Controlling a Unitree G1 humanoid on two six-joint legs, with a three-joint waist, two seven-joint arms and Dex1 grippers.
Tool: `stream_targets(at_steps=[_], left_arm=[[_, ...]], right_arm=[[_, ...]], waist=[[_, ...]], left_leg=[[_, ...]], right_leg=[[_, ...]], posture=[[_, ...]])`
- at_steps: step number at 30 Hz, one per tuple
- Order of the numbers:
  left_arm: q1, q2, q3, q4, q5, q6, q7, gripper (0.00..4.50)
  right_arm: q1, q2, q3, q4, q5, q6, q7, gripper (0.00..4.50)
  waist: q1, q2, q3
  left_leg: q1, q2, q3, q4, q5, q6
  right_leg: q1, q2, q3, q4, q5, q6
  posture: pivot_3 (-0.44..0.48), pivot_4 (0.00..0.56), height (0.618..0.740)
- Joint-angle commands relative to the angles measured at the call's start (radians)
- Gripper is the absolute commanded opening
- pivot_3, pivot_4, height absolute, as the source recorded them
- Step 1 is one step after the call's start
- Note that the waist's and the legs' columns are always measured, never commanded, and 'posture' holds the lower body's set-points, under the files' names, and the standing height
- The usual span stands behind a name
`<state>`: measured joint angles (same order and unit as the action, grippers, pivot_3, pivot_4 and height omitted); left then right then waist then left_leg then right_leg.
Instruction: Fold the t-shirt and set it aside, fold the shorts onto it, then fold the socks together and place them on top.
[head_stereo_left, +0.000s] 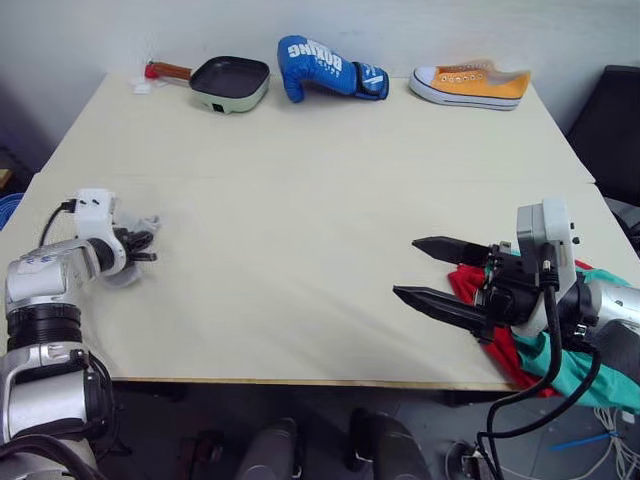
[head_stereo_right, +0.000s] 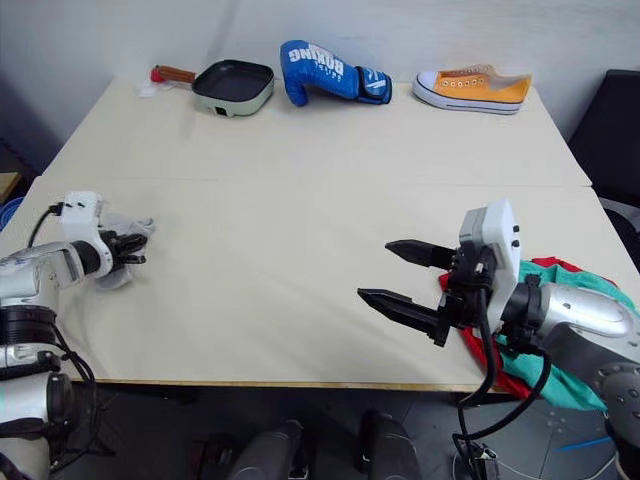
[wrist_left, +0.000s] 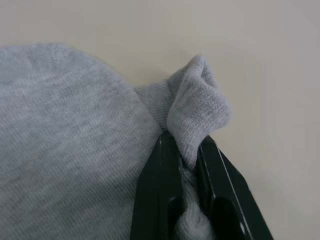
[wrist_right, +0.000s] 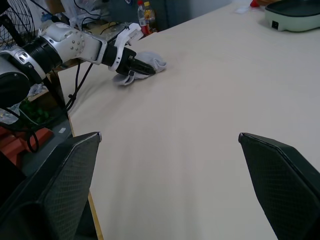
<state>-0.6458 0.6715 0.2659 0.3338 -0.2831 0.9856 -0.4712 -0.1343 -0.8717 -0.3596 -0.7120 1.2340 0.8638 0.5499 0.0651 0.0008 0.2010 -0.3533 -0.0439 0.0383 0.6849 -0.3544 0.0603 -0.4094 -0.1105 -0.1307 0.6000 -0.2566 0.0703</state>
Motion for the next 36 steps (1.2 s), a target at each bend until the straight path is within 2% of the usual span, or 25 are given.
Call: stream_targets(at_steps=[1,6,11,14,18,20,23,26,30,33,36], left_arm=[[0.029,-0.124,-0.019,-0.211,-0.123,0.254,0.011,0.02],[-0.031,-0.397,0.03,-0.452,-0.144,0.585,0.163,0.02],[-0.04,-0.548,-0.019,-0.532,-0.166,0.629,0.249,0.02],[-0.048,-0.6,-0.066,-0.53,-0.159,0.629,0.28,0.02],[-0.069,-0.608,-0.085,-0.538,-0.19,0.629,0.27,1.18],[-0.084,-0.561,-0.1,-0.551,-0.217,0.626,0.22,1.81],[-0.059,-0.384,-0.203,-0.64,-0.266,0.484,0.052,2.71],[-0.021,-0.249,-0.179,-0.673,-0.36,0.427,-0.121,2.71],[0.012,-0.047,-0.16,-0.588,-0.394,0.269,-0.354,2.71],[0.018,0.079,-0.229,-0.427,-0.283,0.033,-0.484,2.71],[-0.007,0.135,-0.338,-0.232,-0.125,-0.228,-0.559,2.71]], right_arm=[[0.043,-0.022,-0.009,-0.045,-0.043,-0.028,0.028,4.5],[0.127,-0.013,0.07,-0.067,-0.2,-0.078,0.048,4.5],[0.149,0.017,0.127,-0.077,-0.267,-0.111,0.041,4.5],[0.146,0.033,0.163,-0.068,-0.319,-0.121,0.028,4.5],[0.136,0.058,0.202,-0.051,-0.386,-0.134,0.002,4.5],[0.133,0.074,0.208,-0.045,-0.399,-0.132,-0.006,4.5],[0.124,0.101,0.218,-0.028,-0.417,-0.127,-0.026,4.5],[0.12,0.122,0.232,-0.009,-0.436,-0.121,-0.039,4.5],[0.083,0.156,0.264,0.027,-0.442,-0.09,-0.066,4.5],[0.019,0.202,0.294,0.073,-0.421,-0.039,-0.096,4.5],[-0.046,0.248,0.333,0.121,-0.419,0.009,-0.109,4.5]], waist=[[0.013,0.0,0.0],[0.017,-0.001,0.0],[0.003,-0.001,0.0],[0.005,-0.001,0.0],[0.006,-0.001,0.0],[0.005,-0.001,0.0],[-0.004,-0.001,0.0],[-0.016,-0.001,0.0],[-0.027,-0.001,0.0],[-0.037,-0.001,0.0],[-0.037,0.0,0.0]], left_leg=[[-0.001,-0.001,0.0,0.001,0.0,0.0],[-0.002,-0.002,-0.002,0.002,0.0,0.001],[-0.002,-0.001,0.0,0.002,0.001,0.001],[-0.002,0.0,-0.001,0.002,0.002,-0.001],[-0.001,0.001,-0.001,0.002,0.002,-0.002],[-0.002,0.001,-0.001,0.002,0.002,-0.002],[-0.002,0.001,0.0,0.002,0.002,-0.004],[-0.001,0.003,0.0,0.001,0.001,-0.006],[0.0,0.005,0.0,0.001,0.001,-0.006],[0.001,0.006,0.0,0.001,0.002,-0.008],[0.002,0.006,0.0,0.001,0.002,-0.009]], right_leg=[[0.0,0.0,0.001,0.0,0.0,0.001],[0.003,0.0,0.002,-0.005,0.004,0.007],[0.002,0.003,0.004,-0.005,0.005,0.008],[0.002,0.005,0.004,-0.005,0.004,0.008],[0.002,0.005,0.005,-0.005,0.004,0.008],[0.002,0.005,0.005,-0.005,0.004,0.008],[0.0,0.007,0.007,-0.005,0.004,0.007],[0.0,0.01,0.009,-0.004,0.002,0.004],[-0.001,0.011,0.009,-0.005,0.0,0.0],[-0.001,0.012,0.008,-0.004,-0.002,-0.003],[-0.001,0.012,0.008,-0.003,-0.002,-0.004]], posture=[[0.0,0.15,0.74],[0.0,0.15,0.74],[0.0,0.15,0.74],[0.0,0.15,0.74],[0.0,0.15,0.74],[0.0,0.15,0.74],[0.0,0.15,0.74],[0.0,0.15,0.74],[0.0,0.15,0.74],[0.0,0.15,0.74],[0.0,0.15,0.74]])
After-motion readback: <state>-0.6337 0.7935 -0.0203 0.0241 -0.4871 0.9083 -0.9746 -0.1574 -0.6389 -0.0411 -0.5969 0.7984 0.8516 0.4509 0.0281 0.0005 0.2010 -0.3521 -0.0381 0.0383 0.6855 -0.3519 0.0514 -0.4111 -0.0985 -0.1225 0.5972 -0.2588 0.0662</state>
